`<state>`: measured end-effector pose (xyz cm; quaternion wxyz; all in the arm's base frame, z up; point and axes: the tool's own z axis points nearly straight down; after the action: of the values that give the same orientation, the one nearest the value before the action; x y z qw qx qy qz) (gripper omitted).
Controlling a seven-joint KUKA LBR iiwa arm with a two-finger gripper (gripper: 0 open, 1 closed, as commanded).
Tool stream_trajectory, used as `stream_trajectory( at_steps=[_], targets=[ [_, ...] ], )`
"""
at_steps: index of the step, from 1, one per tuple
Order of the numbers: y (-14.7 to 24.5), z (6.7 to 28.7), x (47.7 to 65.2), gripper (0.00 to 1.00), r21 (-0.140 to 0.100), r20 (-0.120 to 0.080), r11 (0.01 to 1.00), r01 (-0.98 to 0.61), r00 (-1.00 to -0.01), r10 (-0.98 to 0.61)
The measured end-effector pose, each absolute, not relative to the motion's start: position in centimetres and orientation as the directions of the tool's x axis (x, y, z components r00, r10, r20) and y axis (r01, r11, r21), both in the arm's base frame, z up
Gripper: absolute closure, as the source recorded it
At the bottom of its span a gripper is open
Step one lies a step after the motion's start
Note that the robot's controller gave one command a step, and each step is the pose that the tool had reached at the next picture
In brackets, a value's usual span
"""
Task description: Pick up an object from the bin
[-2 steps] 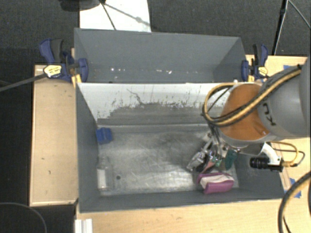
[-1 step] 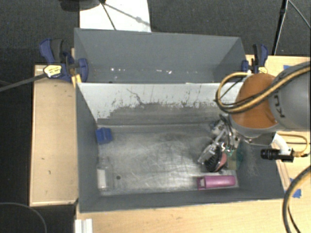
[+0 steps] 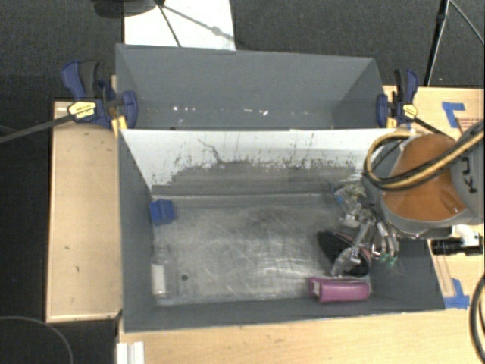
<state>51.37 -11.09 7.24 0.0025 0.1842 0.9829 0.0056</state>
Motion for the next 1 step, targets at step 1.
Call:
stream_trajectory(
  at_steps=[1],
  targets=[
    [-11.30,7.38,51.41,1.00,0.009,-0.007,0.930,0.368,-0.930,0.368]
  ],
)
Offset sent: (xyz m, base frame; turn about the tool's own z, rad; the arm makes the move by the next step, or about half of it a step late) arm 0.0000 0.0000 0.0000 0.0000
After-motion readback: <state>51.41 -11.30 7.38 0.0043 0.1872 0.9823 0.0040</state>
